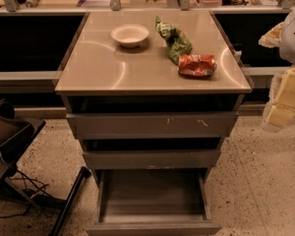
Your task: Place coke can into bottom drawer
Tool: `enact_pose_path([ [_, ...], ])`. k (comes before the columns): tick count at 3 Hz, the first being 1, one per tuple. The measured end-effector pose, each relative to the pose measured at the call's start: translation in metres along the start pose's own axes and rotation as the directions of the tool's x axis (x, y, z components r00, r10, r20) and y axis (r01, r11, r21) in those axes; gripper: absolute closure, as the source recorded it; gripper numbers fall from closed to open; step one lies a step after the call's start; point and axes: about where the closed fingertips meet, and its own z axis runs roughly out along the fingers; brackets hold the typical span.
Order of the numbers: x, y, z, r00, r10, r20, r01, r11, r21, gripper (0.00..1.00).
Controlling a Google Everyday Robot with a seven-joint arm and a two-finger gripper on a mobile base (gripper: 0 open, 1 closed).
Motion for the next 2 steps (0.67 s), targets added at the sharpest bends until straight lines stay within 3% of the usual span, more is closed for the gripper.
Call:
enact_pose_path([
  [2,-0.0031,-0.0095,0.0023,1.000,-0.004,0.025,0.004,0.9999,0.016,0.00],
])
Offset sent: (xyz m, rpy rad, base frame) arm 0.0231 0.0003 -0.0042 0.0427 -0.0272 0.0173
